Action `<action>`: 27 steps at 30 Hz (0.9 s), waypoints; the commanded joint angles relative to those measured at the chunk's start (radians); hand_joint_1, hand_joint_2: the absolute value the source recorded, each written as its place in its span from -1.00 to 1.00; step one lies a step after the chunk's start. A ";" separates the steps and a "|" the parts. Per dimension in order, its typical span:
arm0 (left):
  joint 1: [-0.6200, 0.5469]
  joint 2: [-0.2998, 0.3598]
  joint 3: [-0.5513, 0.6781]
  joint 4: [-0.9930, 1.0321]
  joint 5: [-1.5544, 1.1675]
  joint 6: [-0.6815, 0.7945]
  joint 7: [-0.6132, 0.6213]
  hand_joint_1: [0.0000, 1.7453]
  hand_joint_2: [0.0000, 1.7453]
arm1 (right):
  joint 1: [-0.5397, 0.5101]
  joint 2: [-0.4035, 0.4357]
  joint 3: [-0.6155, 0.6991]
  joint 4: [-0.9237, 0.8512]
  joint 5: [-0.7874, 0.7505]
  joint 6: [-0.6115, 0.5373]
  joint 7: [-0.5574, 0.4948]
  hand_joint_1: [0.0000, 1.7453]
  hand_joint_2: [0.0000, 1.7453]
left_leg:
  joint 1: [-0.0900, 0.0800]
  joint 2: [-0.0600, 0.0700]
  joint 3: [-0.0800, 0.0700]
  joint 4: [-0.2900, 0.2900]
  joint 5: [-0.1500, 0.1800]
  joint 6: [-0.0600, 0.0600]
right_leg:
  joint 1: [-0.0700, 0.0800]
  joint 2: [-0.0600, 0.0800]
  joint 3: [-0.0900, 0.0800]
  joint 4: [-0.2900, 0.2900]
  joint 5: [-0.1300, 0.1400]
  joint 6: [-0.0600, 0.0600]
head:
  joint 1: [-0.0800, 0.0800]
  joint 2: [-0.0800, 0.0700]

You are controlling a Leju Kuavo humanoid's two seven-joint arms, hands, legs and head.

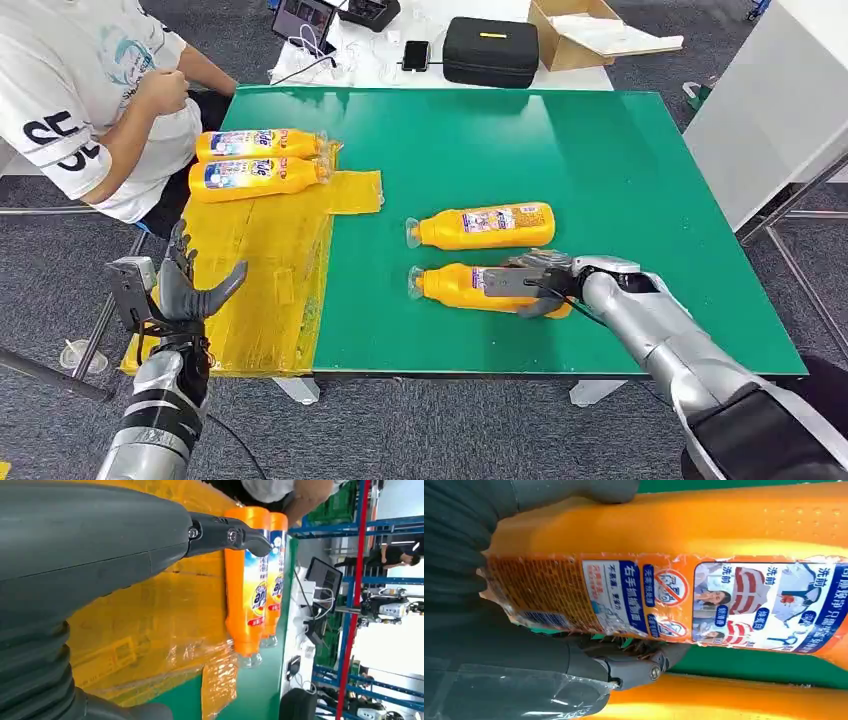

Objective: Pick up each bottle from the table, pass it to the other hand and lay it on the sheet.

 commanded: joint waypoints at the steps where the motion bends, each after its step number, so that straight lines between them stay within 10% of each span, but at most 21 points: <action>1: -0.065 -0.011 0.012 0.103 0.019 -0.012 0.002 -1.00 1.00 | -0.092 -0.041 0.222 0.010 -0.045 0.025 0.011 1.00 1.00 | -0.001 0.001 0.003 0.001 -0.001 0.002 | 0.000 -0.001 0.003 0.001 -0.001 -0.001 | 0.000 0.000; 6: -0.066 -0.015 0.010 0.099 0.023 -0.015 0.002 -1.00 1.00 | -0.083 -0.049 0.219 -0.016 -0.091 -0.025 -0.010 1.00 1.00 | -0.001 0.000 0.003 0.000 -0.001 0.002 | 0.000 -0.001 0.003 0.000 -0.001 -0.001 | 0.000 0.000; 15: 0.051 -0.057 -0.042 -0.119 0.072 -0.091 0.059 -1.00 1.00 | 0.394 0.285 -0.347 -0.446 -0.004 -0.773 -0.154 1.00 1.00 | 0.002 0.005 0.003 -0.001 -0.002 0.000 | 0.003 0.004 0.003 -0.002 0.000 -0.002 | 0.000 0.000; 27: 0.146 -0.078 -0.211 -0.308 0.261 -0.253 0.172 -1.00 1.00 | 0.569 0.403 -0.553 -0.599 -0.048 -0.935 -0.364 1.00 1.00 | 0.000 -0.003 -0.002 -0.001 -0.002 0.000 | 0.000 -0.002 -0.002 0.000 -0.003 -0.002 | 0.000 0.000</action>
